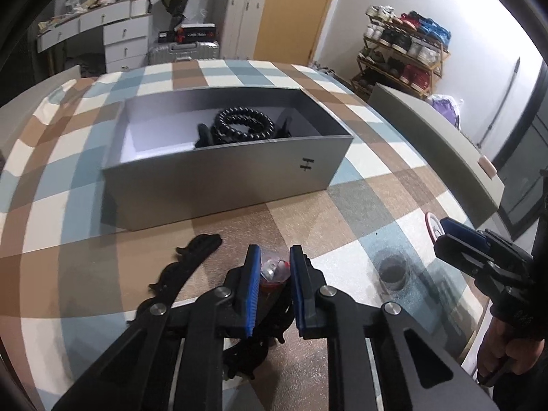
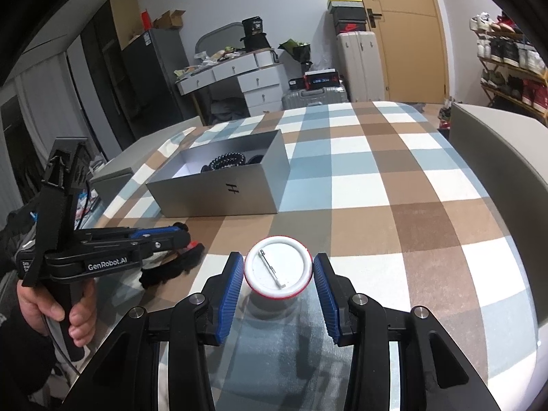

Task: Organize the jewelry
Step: 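Grasp the clear-and-red hair clip with the left tool while the right tool holds the badge, then carry the pin badge and clear clip into the grey box and open both tools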

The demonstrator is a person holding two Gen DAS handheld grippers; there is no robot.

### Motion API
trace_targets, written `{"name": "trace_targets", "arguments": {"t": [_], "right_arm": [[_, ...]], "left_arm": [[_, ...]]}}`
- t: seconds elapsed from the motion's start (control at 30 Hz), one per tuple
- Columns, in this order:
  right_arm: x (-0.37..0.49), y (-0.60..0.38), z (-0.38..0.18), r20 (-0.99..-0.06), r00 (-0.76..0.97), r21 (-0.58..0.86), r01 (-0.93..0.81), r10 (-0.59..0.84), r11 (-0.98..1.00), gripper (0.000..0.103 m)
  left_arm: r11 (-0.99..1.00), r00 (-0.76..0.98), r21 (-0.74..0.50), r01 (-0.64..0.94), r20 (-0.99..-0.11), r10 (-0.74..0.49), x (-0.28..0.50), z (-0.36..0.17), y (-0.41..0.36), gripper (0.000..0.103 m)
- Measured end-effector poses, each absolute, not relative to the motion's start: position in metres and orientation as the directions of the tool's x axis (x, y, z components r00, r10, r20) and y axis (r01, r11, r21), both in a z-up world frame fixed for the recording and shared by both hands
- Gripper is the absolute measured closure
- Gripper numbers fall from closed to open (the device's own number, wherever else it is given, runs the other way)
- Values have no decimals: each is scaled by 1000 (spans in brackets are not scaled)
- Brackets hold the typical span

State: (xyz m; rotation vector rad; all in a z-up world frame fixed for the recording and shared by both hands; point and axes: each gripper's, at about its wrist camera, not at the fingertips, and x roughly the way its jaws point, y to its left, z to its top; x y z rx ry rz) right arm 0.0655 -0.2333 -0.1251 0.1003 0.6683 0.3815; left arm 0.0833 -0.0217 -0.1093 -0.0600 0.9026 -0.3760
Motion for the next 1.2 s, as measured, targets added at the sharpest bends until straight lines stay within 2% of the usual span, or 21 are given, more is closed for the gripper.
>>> {"name": "trace_targets", "arguments": {"t": [0.43, 0.47, 0.6, 0.9, 1.03, 1.2], "right_arm": [[68, -223, -105, -556, 726, 230, -332, 404, 915, 62], [68, -221, -103, -552, 728, 229, -337, 407, 913, 62], [69, -212, -98, -544, 726, 225, -356, 420, 907, 62], [69, -202, -103, -563, 709, 213, -372, 425, 903, 62], [70, -204, -106, -568, 705, 218, -369, 425, 903, 62], [71, -204, -110, -574, 699, 225, -366, 426, 903, 62]], "left_arm": [[934, 643, -202, 296, -680, -351, 68, -80, -8, 92], [931, 645, -208, 299, -675, -358, 68, -78, -7, 97], [929, 654, -218, 300, -662, -367, 69, -75, -3, 98], [920, 605, -261, 292, -694, -389, 77, -88, 7, 98], [909, 523, -296, 293, -746, -411, 79, -109, 3, 90], [923, 517, -262, 281, -769, -375, 75, -118, -3, 90]]}}
